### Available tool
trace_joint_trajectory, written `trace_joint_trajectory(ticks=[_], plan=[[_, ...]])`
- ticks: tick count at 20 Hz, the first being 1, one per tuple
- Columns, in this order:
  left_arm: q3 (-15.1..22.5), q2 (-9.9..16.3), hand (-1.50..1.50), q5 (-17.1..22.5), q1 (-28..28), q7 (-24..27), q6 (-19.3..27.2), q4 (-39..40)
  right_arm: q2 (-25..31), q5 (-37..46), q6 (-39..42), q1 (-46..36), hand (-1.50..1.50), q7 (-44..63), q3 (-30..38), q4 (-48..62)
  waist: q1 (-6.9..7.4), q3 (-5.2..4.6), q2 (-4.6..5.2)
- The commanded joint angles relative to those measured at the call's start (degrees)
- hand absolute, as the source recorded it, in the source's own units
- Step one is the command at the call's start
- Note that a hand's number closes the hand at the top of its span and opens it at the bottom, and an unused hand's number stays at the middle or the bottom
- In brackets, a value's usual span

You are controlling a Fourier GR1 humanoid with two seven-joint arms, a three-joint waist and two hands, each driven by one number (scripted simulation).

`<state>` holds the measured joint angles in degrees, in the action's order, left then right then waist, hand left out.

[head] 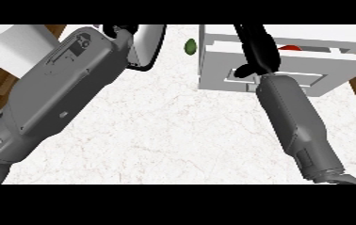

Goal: Pick up the can, place it into the drawer and close the drawer

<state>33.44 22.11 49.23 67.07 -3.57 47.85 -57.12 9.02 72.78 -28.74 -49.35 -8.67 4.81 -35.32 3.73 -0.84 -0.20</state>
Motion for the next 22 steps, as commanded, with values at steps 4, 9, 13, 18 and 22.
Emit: trace_joint_trajectory(ticks=[4, 9, 13, 18, 22], plan=[[-0.4, 2.6, -1.5, -0.9, 0.0, -4.7, 0.9, -5.2, 0.3, 1.5, -6.3, -7.7, -1.5, 2.2, 2.9, 12.6, 0.63, 0.95, 1.13], [0.0, 3.9, -1.5, -2.6, -4.8, -2.7, 1.2, -9.5, 2.4, 0.5, -10.6, -10.6, -1.5, 0.8, 5.3, 17.0, 1.74, 0.96, 1.44], [-0.8, 4.1, -1.5, -2.7, -3.9, -3.5, -0.3, -9.1, 3.1, 2.5, -9.7, -16.4, -1.5, 3.8, 4.8, 20.0, 2.03, 0.93, 1.92], [-0.2, 3.9, -1.5, -3.5, -2.3, -6.0, 1.7, -10.3, 4.5, 2.3, -9.1, -19.8, -1.5, 5.2, 5.8, 22.1, 2.56, 1.0, 2.19], [-0.4, 5.4, -1.5, -3.2, -5.8, -6.4, 0.7, -13.4, 4.5, 1.6, -7.6, -21.5, -1.5, 4.5, 6.5, 23.4, 3.0, 0.93, 1.93]])
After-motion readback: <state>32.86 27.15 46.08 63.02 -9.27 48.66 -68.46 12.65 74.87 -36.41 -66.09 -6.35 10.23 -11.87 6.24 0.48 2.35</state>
